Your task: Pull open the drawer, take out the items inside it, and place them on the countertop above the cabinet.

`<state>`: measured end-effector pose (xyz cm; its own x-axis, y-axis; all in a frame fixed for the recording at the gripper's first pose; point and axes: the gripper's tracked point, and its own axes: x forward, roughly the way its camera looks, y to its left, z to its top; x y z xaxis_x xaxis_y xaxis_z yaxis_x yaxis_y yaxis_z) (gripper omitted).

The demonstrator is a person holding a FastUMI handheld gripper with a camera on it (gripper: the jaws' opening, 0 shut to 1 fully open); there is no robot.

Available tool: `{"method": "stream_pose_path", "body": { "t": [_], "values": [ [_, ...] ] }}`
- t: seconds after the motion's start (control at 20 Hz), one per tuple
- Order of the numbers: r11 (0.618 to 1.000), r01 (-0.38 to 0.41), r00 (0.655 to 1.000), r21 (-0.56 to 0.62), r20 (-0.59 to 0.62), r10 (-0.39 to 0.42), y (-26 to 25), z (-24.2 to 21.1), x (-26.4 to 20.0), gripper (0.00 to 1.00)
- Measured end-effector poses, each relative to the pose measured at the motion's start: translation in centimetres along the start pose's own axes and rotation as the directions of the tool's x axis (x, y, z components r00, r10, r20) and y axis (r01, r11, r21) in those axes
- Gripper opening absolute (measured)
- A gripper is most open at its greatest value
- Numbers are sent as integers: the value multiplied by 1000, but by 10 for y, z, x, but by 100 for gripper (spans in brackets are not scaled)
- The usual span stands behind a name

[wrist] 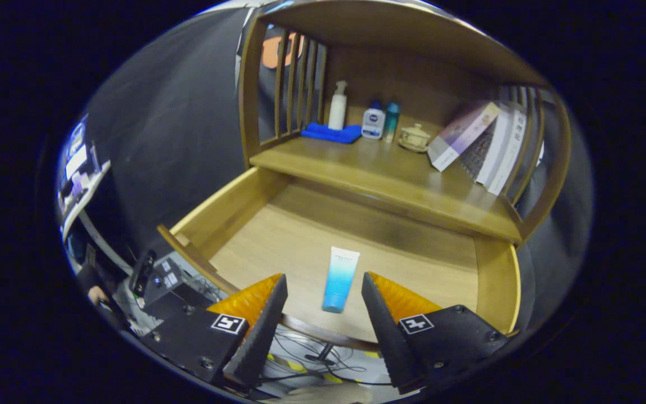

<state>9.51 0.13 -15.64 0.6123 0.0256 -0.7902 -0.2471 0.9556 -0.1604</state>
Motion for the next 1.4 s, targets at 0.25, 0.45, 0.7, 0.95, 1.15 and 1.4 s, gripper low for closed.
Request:
{"method": "stream_pose_path", "body": {
  "t": [0.25, 0.45, 0.7, 0.95, 1.15, 1.4],
  "values": [
    [995, -71, 976, 67, -200, 83, 3, 1, 33, 86],
    [984, -66, 938, 165, -326, 118, -11, 0, 58, 86],
    [976, -43, 893, 215, -429, 134, -17, -13, 84, 84],
    [988, -13, 859, 156, -503, 91, -17, -29, 100, 83],
    [990, 2, 850, 141, -522, 73, -20, -32, 108, 83],
    [990, 25, 854, 138, -519, 50, -25, -33, 111, 56]
  ]
}}
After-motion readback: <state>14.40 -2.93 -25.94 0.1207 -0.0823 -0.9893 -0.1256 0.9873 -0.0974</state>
